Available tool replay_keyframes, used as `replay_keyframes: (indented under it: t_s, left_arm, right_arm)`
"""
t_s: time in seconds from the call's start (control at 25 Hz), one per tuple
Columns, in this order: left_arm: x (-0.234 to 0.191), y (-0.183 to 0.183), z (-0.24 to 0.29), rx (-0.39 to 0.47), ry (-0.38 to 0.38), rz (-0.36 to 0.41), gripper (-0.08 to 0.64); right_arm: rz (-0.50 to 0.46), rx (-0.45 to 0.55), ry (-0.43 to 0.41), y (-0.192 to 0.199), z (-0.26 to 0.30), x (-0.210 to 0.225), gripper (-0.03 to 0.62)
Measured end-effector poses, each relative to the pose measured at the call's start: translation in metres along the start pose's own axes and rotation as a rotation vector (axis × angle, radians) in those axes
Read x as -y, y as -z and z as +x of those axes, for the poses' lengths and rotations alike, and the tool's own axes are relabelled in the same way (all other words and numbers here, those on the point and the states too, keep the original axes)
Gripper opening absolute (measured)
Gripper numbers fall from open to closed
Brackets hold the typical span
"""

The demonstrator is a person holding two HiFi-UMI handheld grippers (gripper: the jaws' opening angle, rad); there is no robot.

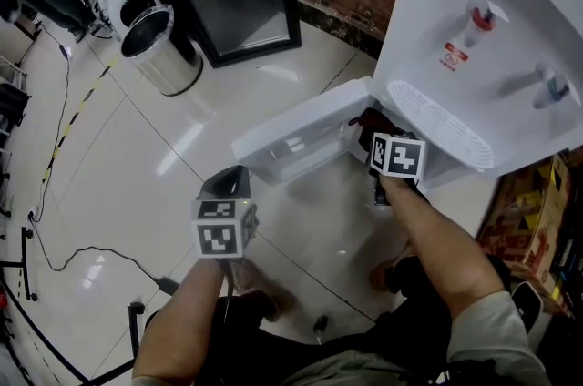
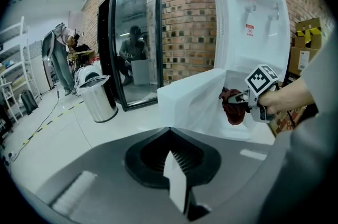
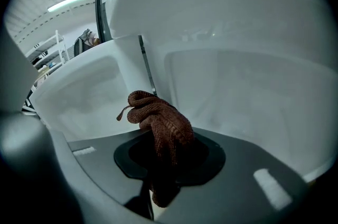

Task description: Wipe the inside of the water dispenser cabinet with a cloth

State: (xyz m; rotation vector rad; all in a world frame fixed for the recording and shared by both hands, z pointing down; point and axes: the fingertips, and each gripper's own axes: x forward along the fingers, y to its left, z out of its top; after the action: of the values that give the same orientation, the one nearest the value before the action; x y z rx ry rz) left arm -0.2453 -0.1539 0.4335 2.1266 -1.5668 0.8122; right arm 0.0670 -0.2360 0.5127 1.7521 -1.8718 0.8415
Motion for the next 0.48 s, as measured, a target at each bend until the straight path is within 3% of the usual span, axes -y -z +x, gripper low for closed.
replay_keyframes:
  t_s: [0.12,0.24,0.48]
  left_arm:
    - [0.0,0.0,0.0,0.0,0.0,0.002,0.0]
    - [0.001,0.0,0.0,0.0,0.004,0.007,0.0]
    - [0.002,-0.001,0.0,0.002,0.009,0.006,0.0]
  right_arm:
    - [-0.03,-0.015,-0.014,0.005,0.001,-0.01,0.103]
    - [-0.119,-0.029,-0.065,0.019,-0.002,-0.039,0.103]
    - [-0.387,-0.012,-0.381,0.055,-0.023,-0.157,0.103]
